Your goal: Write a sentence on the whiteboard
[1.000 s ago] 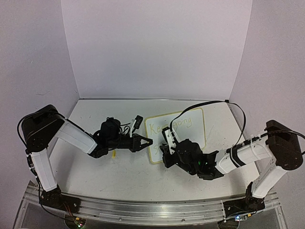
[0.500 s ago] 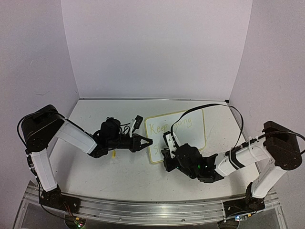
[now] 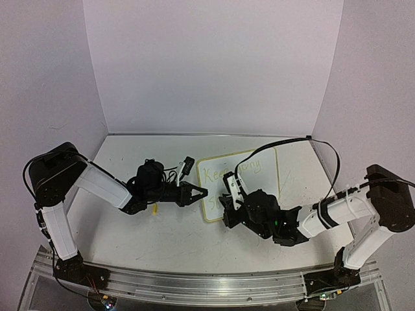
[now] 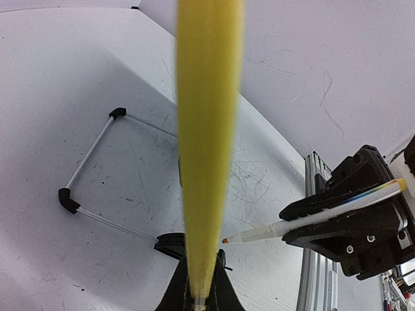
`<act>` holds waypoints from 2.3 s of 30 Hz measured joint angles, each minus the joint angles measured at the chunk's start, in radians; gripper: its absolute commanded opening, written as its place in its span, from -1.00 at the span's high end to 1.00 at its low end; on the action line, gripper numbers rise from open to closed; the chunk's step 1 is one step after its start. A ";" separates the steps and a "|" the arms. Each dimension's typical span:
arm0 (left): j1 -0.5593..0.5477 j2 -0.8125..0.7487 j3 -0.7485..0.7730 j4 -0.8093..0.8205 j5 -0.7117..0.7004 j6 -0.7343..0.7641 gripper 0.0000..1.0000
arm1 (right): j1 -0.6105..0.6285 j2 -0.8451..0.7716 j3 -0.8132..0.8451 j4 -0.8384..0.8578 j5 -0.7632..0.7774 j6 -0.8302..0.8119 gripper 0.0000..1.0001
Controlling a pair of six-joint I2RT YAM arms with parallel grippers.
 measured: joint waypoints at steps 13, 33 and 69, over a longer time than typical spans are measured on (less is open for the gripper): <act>0.000 -0.003 0.000 -0.001 0.000 0.000 1.00 | 0.000 0.048 0.015 0.028 -0.022 -0.020 1.00; 0.000 -0.006 0.000 -0.008 -0.001 0.003 1.00 | -0.005 -0.009 0.006 -0.006 0.057 -0.001 1.00; 0.000 -0.008 0.000 -0.012 -0.004 0.007 1.00 | -0.018 0.034 -0.018 -0.003 0.030 0.093 1.00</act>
